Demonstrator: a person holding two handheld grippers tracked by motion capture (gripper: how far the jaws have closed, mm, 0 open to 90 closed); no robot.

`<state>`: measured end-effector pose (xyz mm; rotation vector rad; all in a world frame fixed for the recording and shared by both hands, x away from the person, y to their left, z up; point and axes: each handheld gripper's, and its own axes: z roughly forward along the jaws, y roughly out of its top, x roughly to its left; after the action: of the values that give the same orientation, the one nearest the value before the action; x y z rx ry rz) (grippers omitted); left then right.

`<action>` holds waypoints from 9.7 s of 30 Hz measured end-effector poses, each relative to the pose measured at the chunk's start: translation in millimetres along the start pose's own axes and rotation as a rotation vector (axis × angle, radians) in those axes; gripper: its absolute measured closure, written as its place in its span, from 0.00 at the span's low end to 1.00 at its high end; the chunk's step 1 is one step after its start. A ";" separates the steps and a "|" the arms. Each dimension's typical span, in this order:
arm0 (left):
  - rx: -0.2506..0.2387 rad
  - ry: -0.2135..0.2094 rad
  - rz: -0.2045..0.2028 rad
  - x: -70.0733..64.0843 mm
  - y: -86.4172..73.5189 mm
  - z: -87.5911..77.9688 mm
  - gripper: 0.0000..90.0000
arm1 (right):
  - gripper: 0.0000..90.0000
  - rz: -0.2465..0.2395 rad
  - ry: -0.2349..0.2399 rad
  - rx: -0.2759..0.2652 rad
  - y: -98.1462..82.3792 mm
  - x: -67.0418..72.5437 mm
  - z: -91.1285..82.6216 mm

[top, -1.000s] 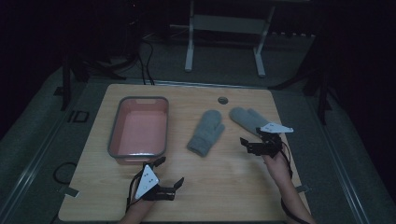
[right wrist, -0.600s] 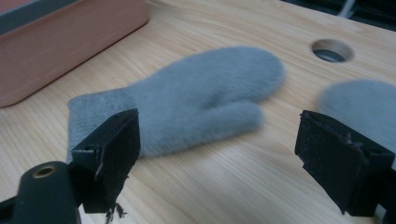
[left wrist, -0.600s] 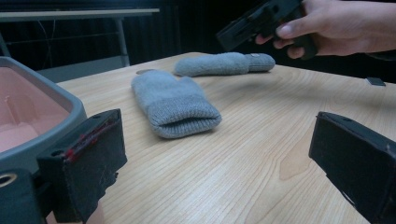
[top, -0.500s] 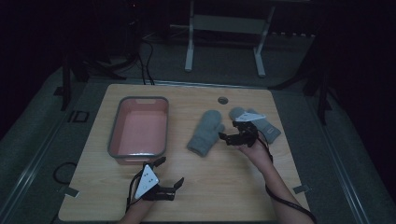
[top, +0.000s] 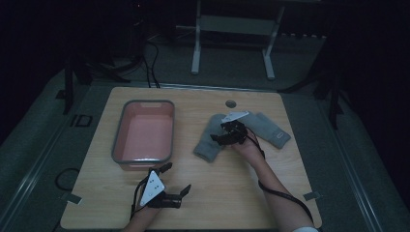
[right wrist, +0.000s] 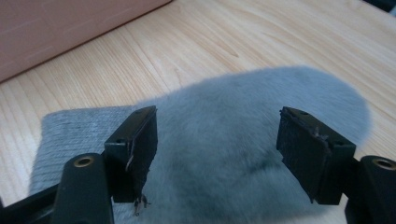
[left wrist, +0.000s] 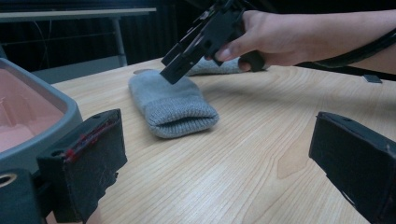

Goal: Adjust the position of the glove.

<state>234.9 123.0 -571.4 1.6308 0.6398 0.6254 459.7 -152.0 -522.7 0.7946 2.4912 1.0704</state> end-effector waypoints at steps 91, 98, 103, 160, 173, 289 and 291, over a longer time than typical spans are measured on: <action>0.001 -0.003 -0.007 -0.4 -0.1 -0.4 0.04 | 1.00 0.172 -0.181 -0.004 -49.7 60.9 -9.9; 0.000 -0.004 -0.013 0.1 -0.1 -0.4 0.04 | 0.90 0.119 -0.160 -0.031 -48.0 61.1 -21.3; -0.002 -0.004 -0.015 0.2 -0.2 -0.7 0.04 | 0.59 0.063 -0.057 -0.071 -44.1 50.3 -48.6; -0.012 0.007 -0.026 0.8 -0.7 -1.6 0.04 | 0.88 0.400 -0.256 0.138 -88.1 -119.1 -70.9; -0.009 -0.001 -0.024 0.2 -0.6 -1.3 0.04 | 0.88 0.576 -0.539 0.026 -88.8 -45.1 -119.9; -0.007 -0.088 -0.047 -7.5 7.9 -1.8 0.04 | 0.57 0.667 -0.337 0.020 -14.0 102.1 -47.0; -0.002 -0.087 -0.047 -7.6 7.6 -1.5 0.04 | 0.55 0.627 -0.322 0.013 -15.1 99.0 -51.7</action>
<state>229.0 117.6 -564.1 1.6271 0.6112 0.5176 350.5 -130.2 -505.7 1.6721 2.0175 0.9963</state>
